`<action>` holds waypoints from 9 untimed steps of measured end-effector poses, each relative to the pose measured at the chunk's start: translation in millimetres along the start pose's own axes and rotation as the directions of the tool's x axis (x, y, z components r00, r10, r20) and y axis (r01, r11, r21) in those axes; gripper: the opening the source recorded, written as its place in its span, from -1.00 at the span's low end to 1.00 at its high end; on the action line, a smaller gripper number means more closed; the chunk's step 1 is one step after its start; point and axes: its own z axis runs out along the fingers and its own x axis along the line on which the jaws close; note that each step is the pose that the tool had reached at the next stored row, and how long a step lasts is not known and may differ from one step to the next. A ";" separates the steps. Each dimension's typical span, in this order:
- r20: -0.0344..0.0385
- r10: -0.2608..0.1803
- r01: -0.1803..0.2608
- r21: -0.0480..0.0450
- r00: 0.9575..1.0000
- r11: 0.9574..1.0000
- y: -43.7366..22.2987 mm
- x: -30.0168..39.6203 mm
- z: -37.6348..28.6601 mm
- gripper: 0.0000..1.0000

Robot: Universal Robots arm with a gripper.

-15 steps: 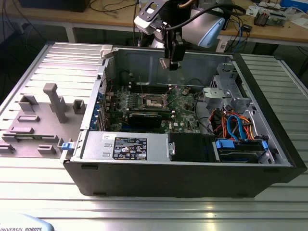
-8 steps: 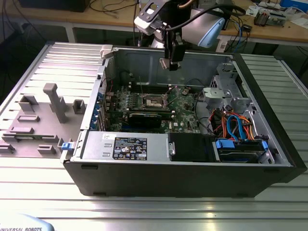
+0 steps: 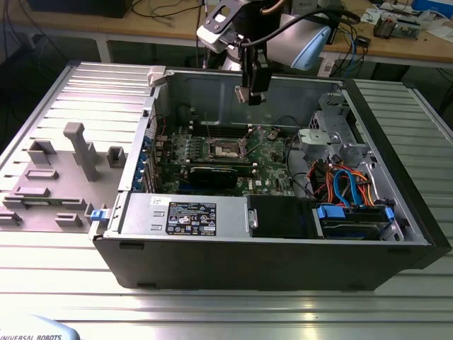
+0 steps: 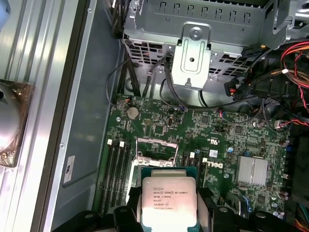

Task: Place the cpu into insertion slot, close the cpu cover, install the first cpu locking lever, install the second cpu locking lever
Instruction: 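Place the cpu into insertion slot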

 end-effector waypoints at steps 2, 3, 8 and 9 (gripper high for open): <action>0.000 0.000 0.000 0.000 1.000 1.000 0.0 0.0 0.0 0.08; 0.000 0.000 0.000 0.000 1.000 1.000 0.0 0.0 0.0 0.08; 0.000 0.001 -0.001 0.000 1.000 1.000 0.0 0.0 0.0 0.08; 0.000 0.001 -0.001 0.000 1.000 1.000 0.0 0.0 0.0 0.08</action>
